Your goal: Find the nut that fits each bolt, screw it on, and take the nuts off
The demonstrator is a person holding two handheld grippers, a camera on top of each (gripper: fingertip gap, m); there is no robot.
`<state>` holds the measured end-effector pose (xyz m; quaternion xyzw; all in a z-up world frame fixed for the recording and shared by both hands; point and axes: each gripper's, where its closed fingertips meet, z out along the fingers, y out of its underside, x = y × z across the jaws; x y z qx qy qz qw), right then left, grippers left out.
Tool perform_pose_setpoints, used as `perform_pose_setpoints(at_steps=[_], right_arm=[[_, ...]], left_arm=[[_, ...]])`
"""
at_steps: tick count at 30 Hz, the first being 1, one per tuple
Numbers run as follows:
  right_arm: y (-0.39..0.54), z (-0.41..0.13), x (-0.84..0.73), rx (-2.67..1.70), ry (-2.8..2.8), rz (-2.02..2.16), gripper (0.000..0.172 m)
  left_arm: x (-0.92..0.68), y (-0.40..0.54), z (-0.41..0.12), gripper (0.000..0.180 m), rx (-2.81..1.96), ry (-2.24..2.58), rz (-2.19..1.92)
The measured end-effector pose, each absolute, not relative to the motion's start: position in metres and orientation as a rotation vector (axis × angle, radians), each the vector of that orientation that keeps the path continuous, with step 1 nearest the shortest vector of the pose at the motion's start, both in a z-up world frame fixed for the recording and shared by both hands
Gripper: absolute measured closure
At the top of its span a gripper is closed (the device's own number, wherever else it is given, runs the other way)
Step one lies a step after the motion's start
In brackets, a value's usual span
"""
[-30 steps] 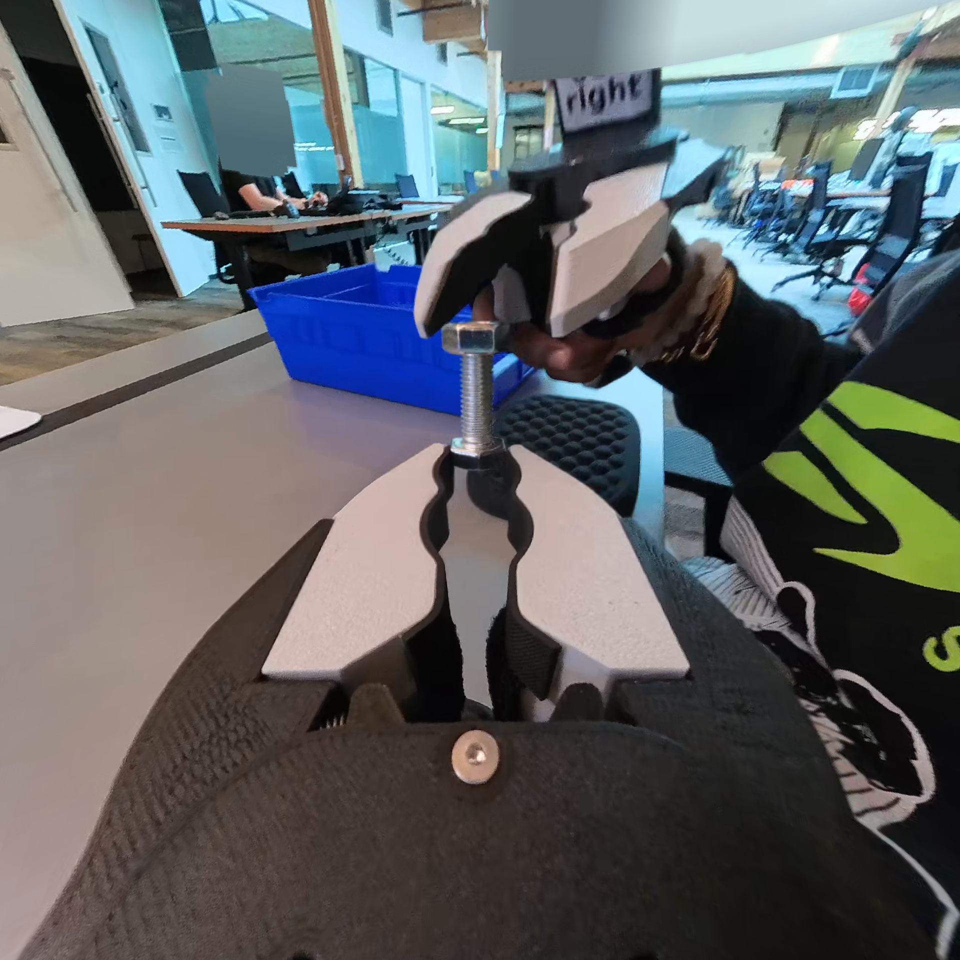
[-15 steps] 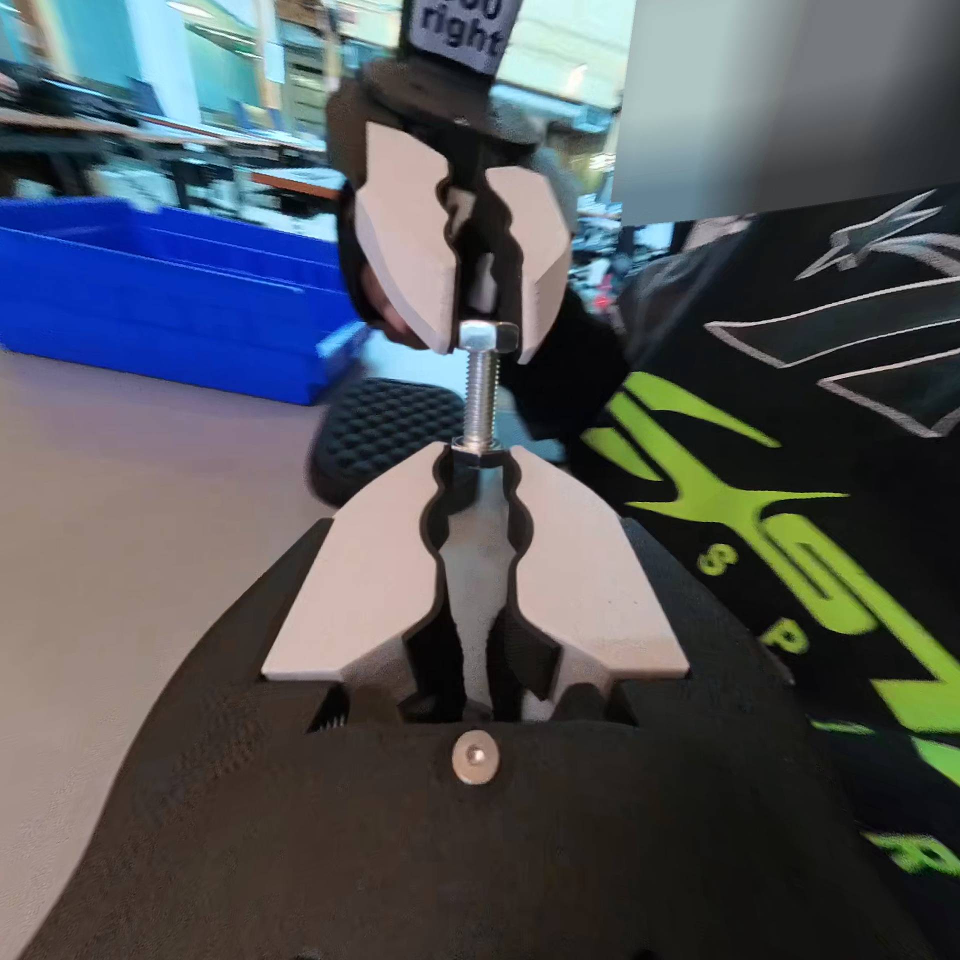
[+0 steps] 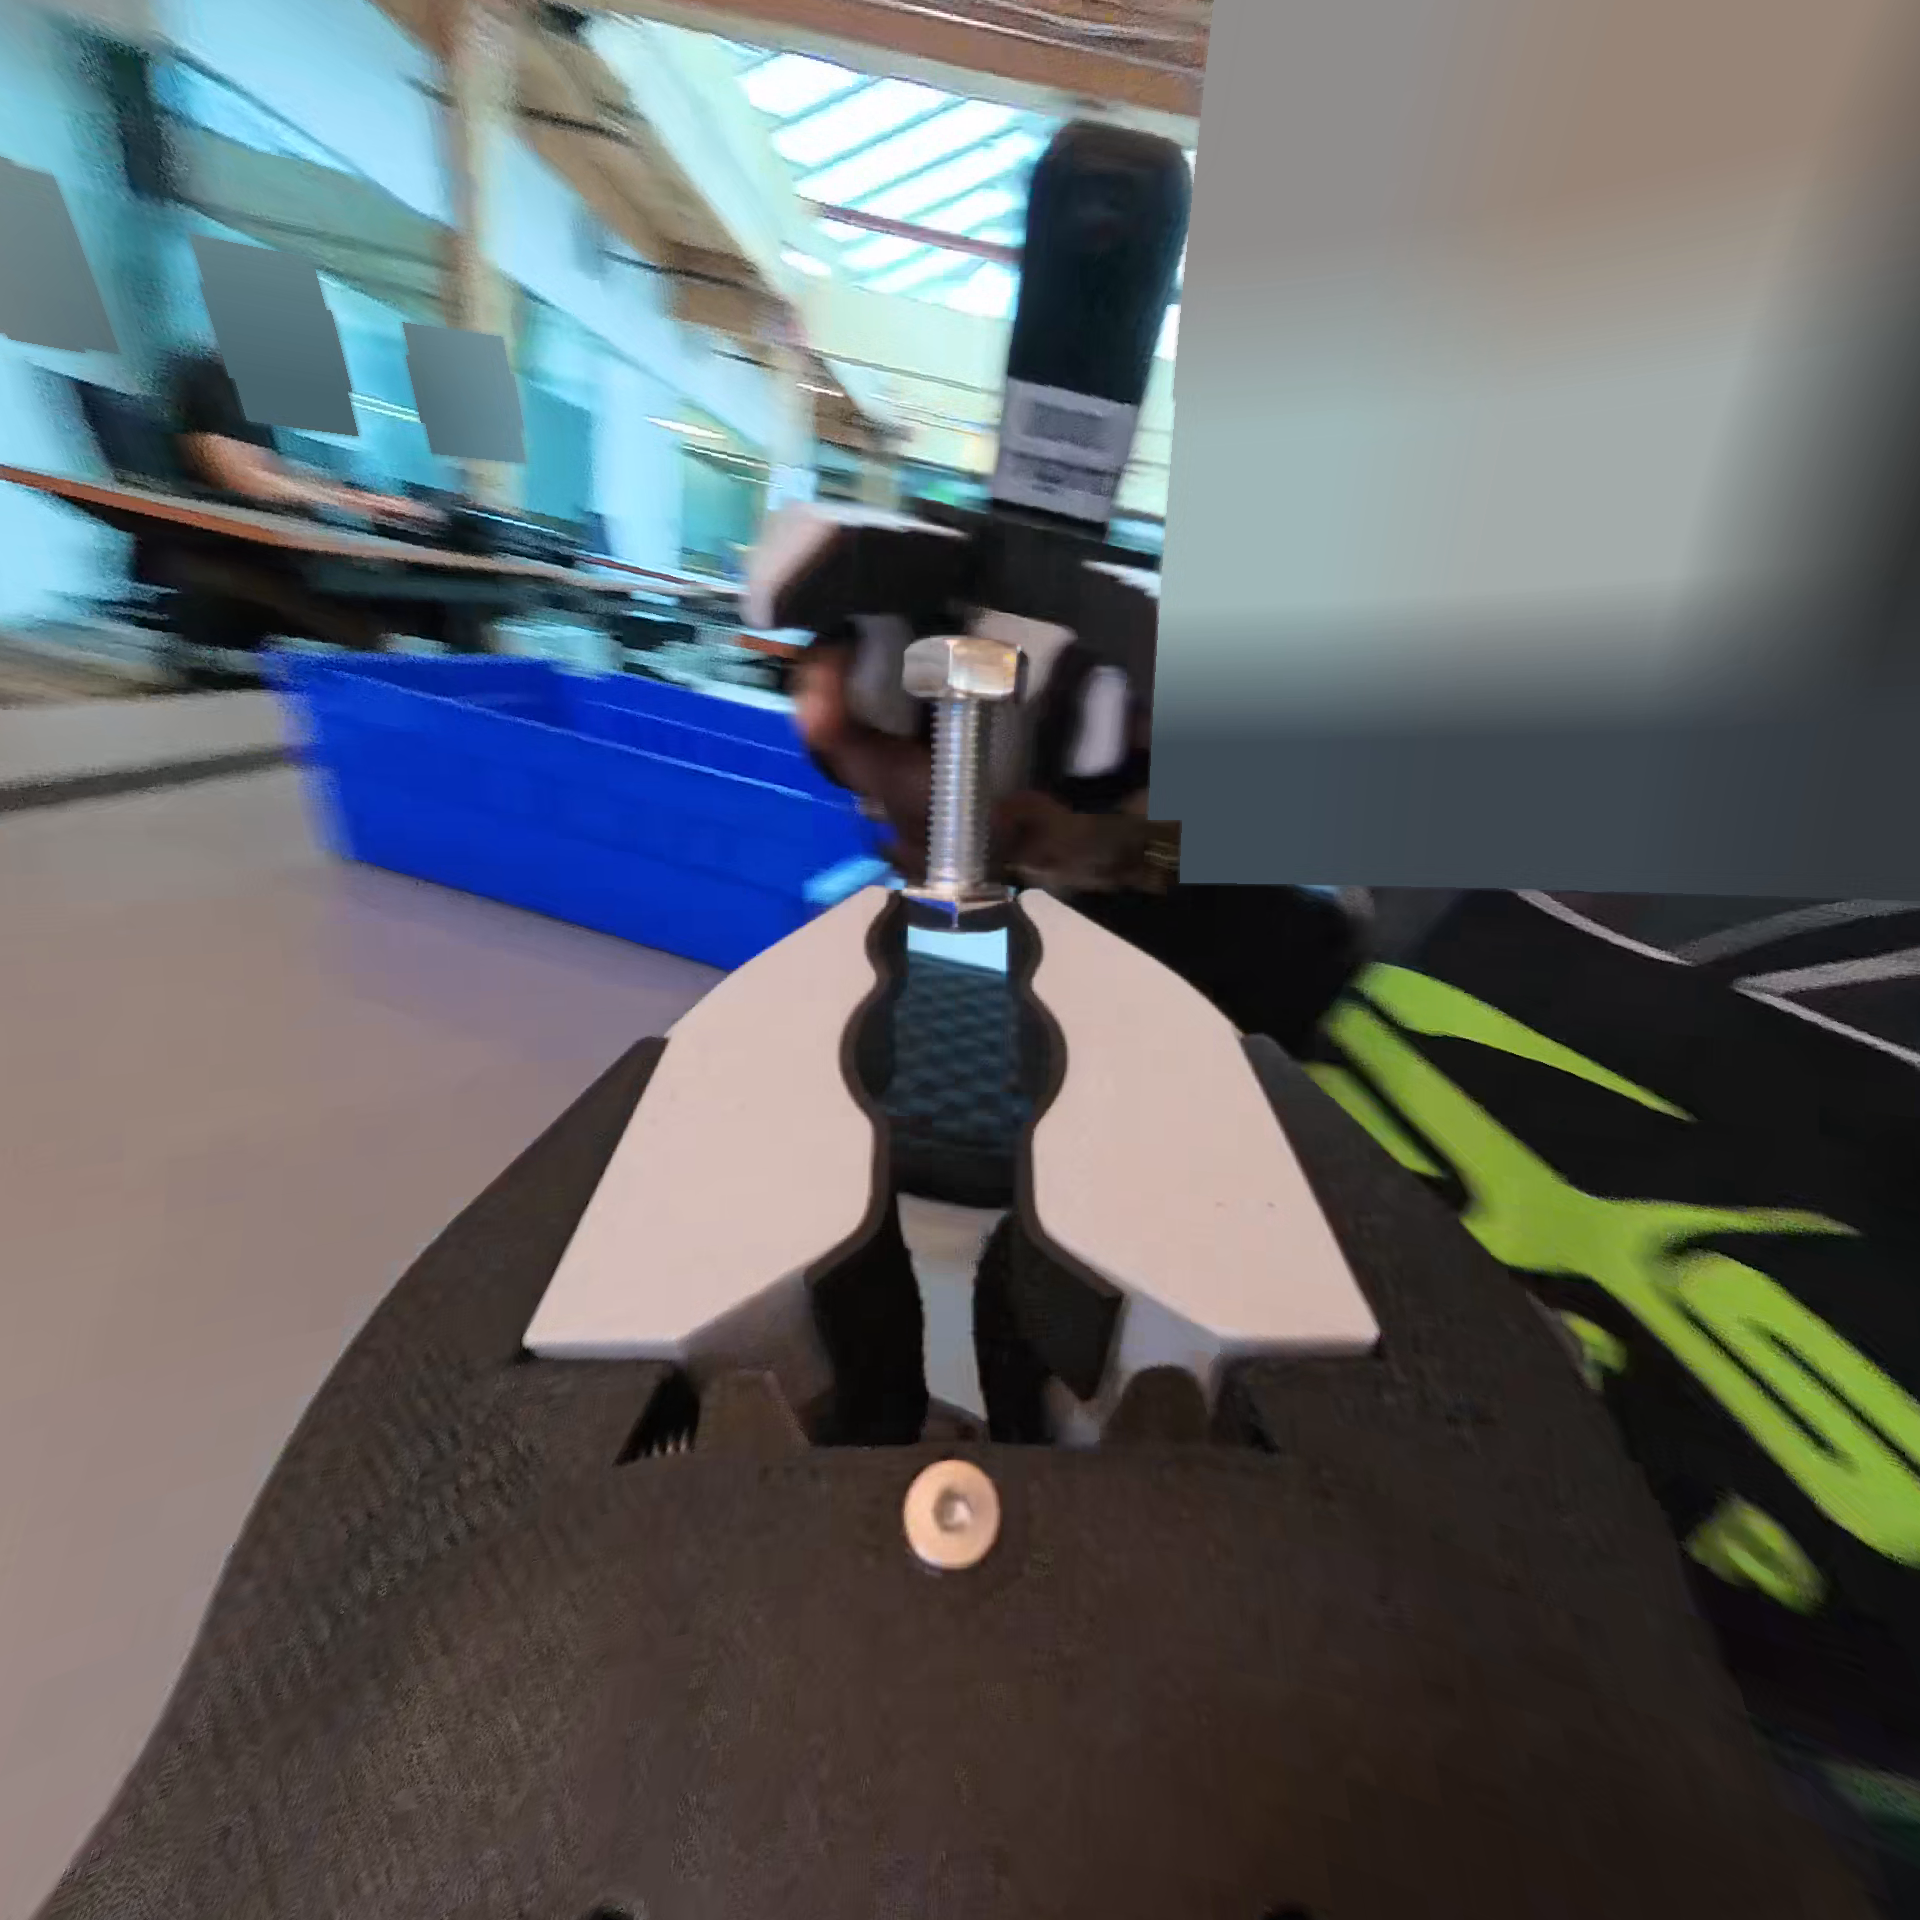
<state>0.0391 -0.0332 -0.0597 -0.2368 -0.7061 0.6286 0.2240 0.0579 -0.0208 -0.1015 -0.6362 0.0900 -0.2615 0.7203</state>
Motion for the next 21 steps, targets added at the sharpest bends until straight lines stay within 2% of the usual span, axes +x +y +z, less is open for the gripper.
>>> perform_pose_setpoints(at_steps=[4,7,15,21], right_arm=[[-0.003,-0.056,0.01,-1.009,-1.627,1.664,0.121],[0.0,-0.055,0.004,-1.103,-1.458,1.684,0.123],[-0.022,-0.07,-0.009,-1.171,-1.417,1.665,0.126],[-0.028,-0.073,-0.01,-1.132,-1.461,1.638,0.146]], left_arm=[[-0.002,-0.011,-0.11,0.162,-1.465,-0.096,0.004],[-0.017,-0.015,-0.11,0.162,-1.449,-0.168,0.232],[-0.016,-0.016,-0.112,0.163,-1.451,-0.173,0.373],[-0.011,-0.015,-0.113,0.162,-1.459,-0.147,0.372]])
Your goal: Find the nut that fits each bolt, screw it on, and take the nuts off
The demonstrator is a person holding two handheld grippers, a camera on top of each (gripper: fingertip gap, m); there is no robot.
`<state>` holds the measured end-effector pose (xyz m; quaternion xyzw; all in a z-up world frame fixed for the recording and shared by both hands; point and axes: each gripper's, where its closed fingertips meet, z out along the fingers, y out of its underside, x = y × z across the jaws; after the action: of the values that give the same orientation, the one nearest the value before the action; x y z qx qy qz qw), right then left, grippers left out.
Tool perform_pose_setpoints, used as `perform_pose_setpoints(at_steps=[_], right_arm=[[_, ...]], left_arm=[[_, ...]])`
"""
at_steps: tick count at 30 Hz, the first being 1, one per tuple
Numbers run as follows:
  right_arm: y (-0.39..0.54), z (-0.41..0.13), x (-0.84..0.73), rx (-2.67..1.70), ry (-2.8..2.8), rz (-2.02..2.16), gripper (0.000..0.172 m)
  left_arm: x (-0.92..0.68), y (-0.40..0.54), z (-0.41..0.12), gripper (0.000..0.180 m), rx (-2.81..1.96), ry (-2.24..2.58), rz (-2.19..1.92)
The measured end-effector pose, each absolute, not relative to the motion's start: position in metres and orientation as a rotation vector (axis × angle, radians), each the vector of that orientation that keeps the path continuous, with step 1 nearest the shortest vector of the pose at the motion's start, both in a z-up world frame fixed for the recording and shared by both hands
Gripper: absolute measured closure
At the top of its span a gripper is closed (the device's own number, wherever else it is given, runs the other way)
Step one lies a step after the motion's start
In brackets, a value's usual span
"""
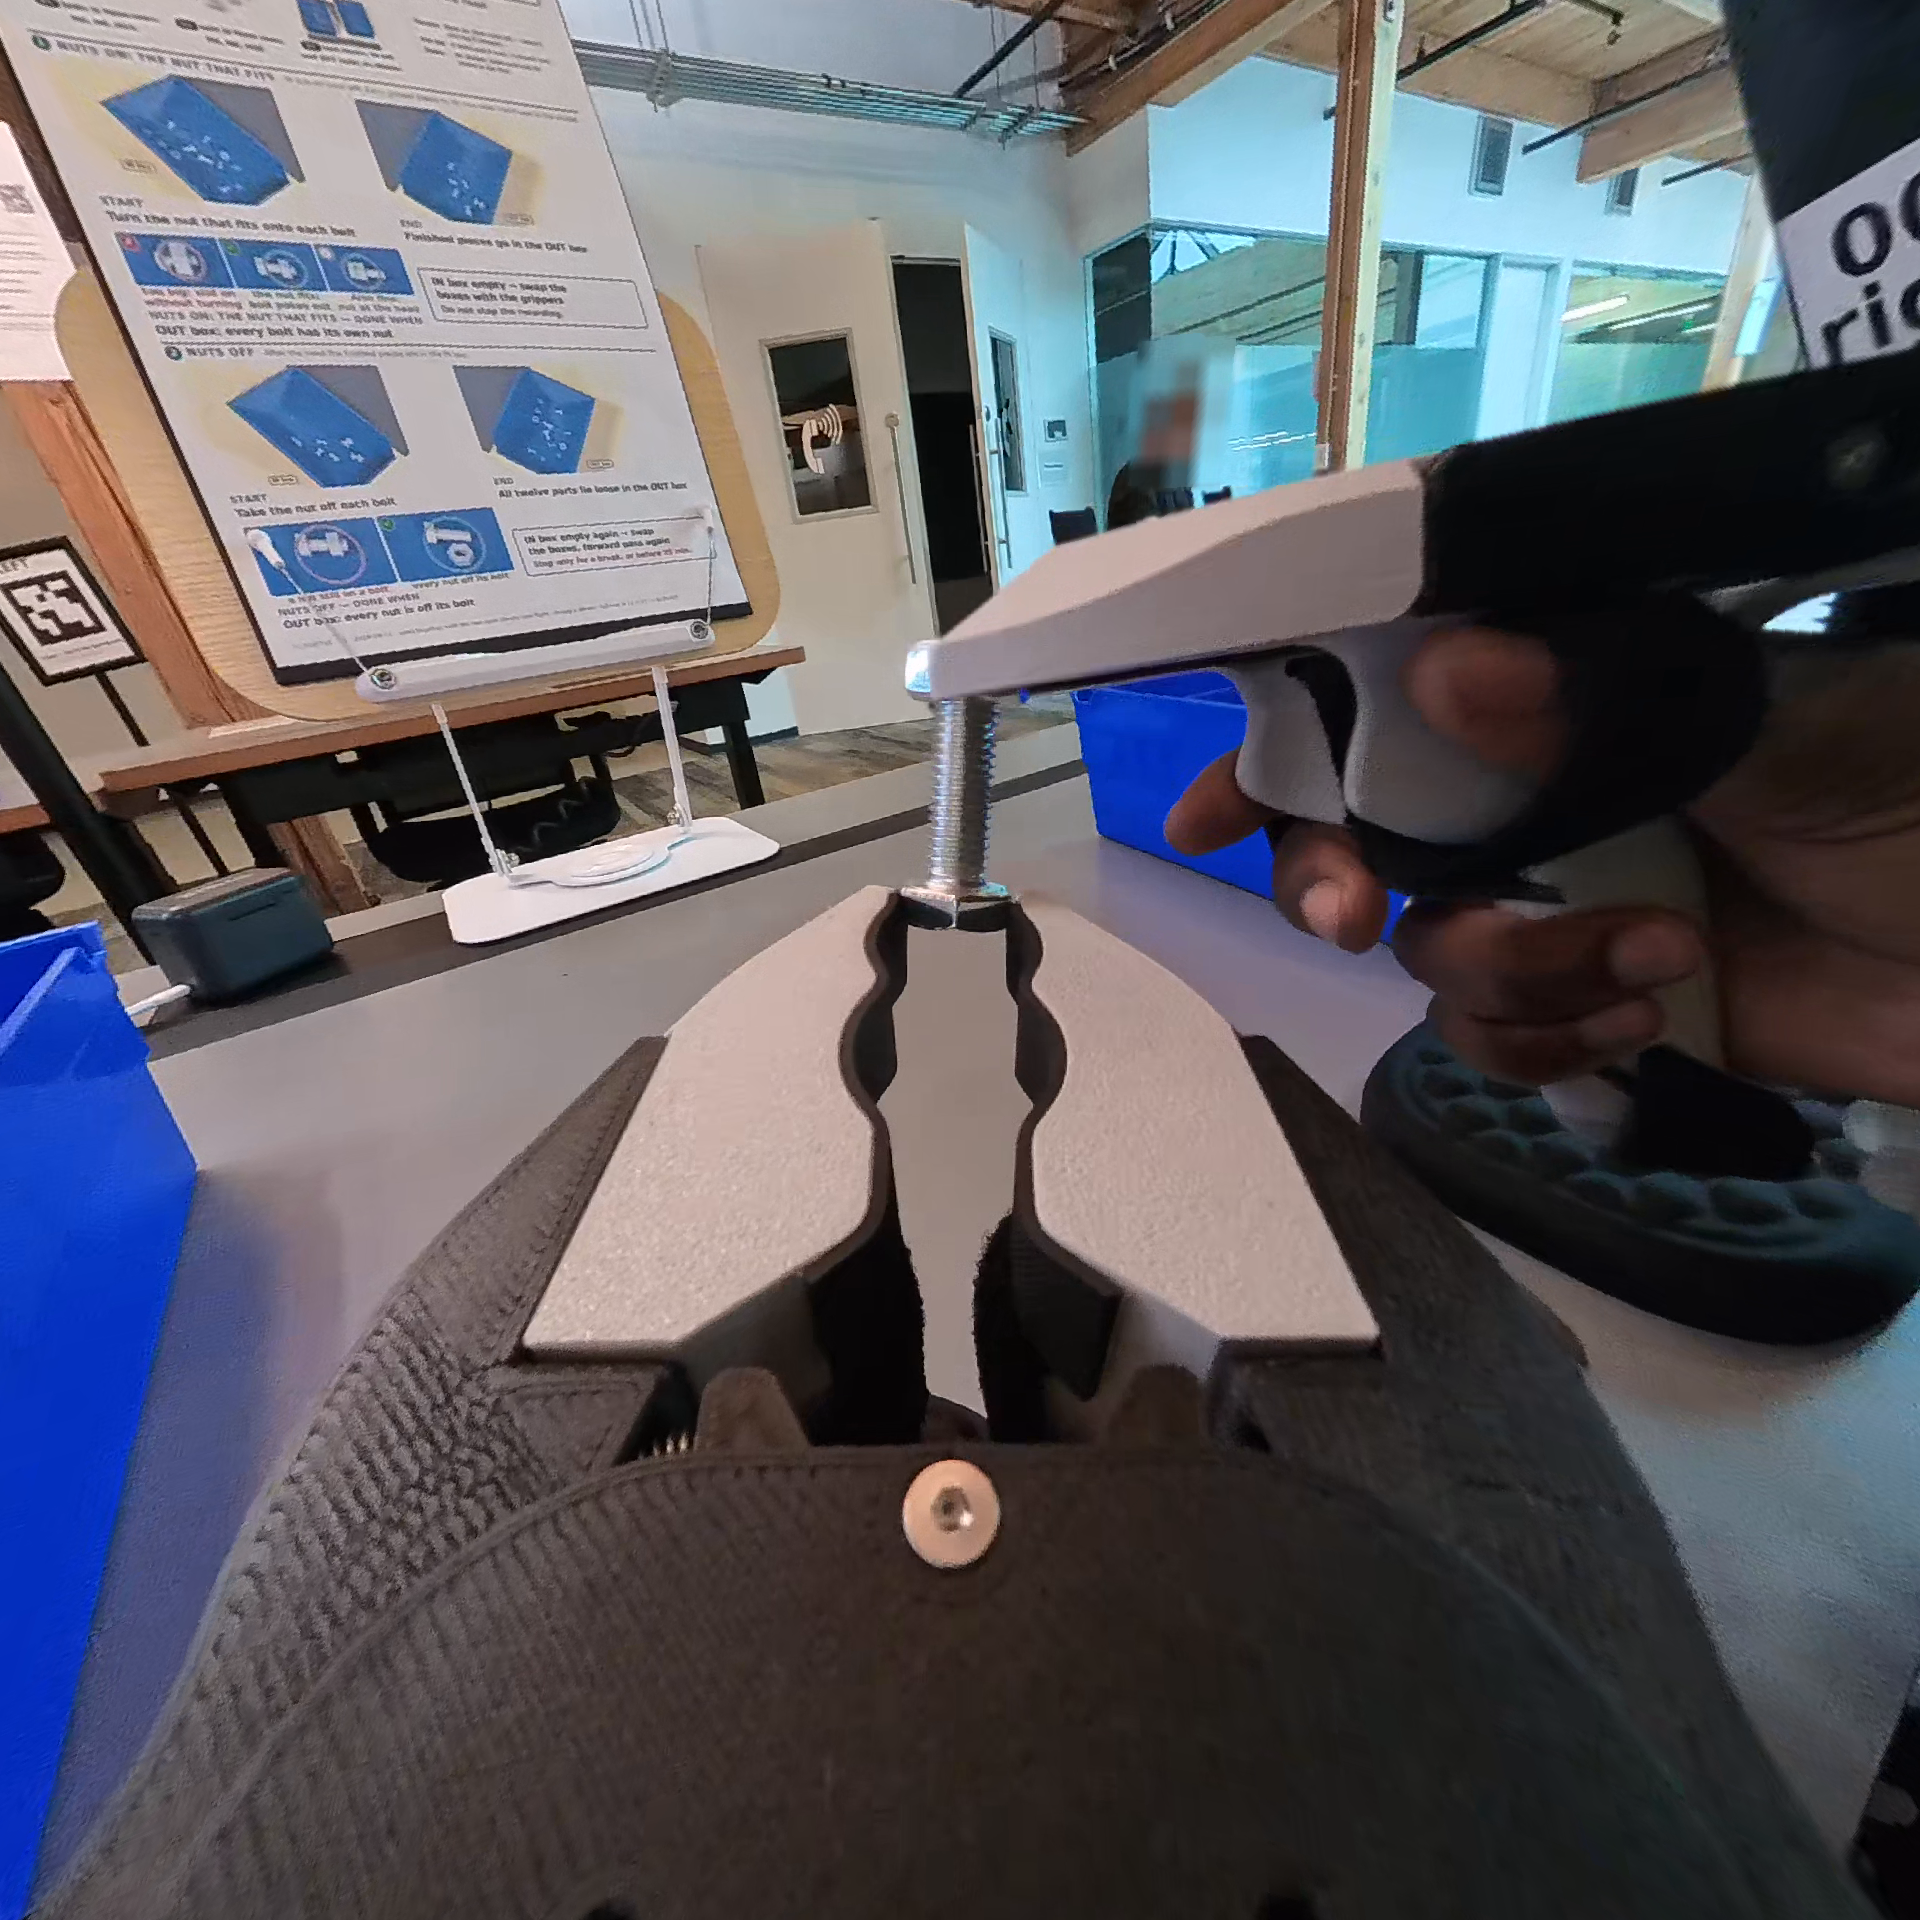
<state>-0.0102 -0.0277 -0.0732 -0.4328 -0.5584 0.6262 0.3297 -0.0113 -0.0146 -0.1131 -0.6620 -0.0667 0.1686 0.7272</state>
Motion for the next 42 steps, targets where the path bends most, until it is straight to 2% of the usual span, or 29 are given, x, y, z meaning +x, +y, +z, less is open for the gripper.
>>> perform_pose_setpoints(at_steps=[2,5,10,20,24,27,30,32,37,42], right_arm=[[-0.027,-0.072,-0.009,-1.112,-1.46,1.654,0.153],[-0.029,-0.069,-0.002,-1.031,-1.496,1.681,0.153],[-0.041,-0.064,0.023,-0.819,-1.686,1.77,0.153],[-0.074,-0.048,0.081,-0.345,-1.924,2.065,0.153],[-0.074,-0.046,0.088,-0.27,-1.94,2.096,0.153],[-0.065,-0.046,0.078,-0.364,-1.896,2.066,0.153],[-0.051,-0.046,0.06,-0.537,-1.787,2.005,0.134],[-0.043,-0.048,0.047,-0.668,-1.71,1.952,0.127],[-0.021,-0.061,0.018,-0.97,-1.514,1.729,0.125],[-0.026,-0.071,0.008,-1.072,-1.498,1.691,0.13]], left_arm=[[-0.008,-0.014,-0.113,0.162,-1.46,-0.132,0.349],[0.002,-0.013,-0.11,0.162,-1.447,-0.084,0.212],[0.037,-0.021,-0.106,0.162,-1.425,0.118,-0.19],[0.107,-0.068,-0.083,0.162,-1.203,0.436,-1.268],[0.113,-0.071,-0.078,0.162,-1.105,0.415,-1.451],[0.105,-0.06,-0.08,0.162,-1.135,0.364,-1.31],[0.085,-0.041,-0.085,0.162,-1.199,0.251,-1.002],[0.068,-0.028,-0.089,0.162,-1.242,0.175,-0.74],[0.015,-0.013,-0.1,0.163,-1.338,-0.058,-0.064],[0.007,-0.012,-0.109,0.162,-1.39,-0.063,0.208]])
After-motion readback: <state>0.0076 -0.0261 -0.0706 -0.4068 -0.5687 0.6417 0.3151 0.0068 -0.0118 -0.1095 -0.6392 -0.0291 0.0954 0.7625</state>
